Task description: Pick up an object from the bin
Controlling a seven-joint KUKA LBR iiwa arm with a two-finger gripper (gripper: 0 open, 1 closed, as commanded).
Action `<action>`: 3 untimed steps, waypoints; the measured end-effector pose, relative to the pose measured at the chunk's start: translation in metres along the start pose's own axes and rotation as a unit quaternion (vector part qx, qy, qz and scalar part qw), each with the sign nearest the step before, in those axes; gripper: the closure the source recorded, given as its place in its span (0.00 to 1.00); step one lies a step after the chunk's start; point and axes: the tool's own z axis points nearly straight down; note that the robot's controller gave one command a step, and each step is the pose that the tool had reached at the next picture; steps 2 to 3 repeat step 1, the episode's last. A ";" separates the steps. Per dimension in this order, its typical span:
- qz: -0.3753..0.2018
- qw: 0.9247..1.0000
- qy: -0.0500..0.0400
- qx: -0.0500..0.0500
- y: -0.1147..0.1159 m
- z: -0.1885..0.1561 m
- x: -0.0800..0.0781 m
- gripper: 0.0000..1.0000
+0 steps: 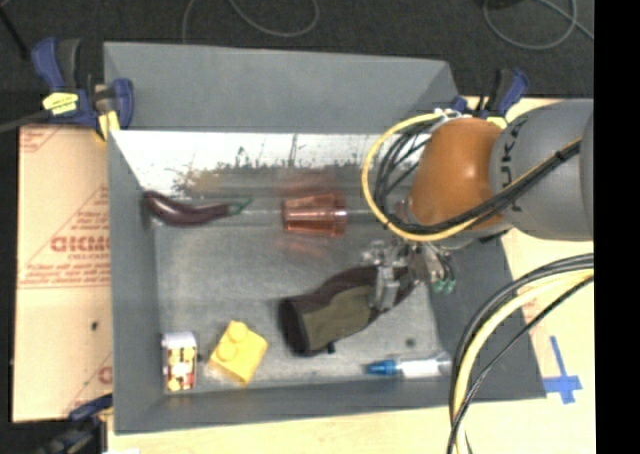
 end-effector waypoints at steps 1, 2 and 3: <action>0.052 0.999 -0.006 0.001 -0.010 -0.180 -0.014 1.00; 0.052 0.999 -0.006 0.001 -0.010 -0.180 -0.014 1.00; 0.052 0.999 -0.006 0.001 -0.010 -0.180 -0.014 1.00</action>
Offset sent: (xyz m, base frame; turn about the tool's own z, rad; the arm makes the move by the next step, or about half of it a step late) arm 0.0000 0.0000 0.0000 0.0000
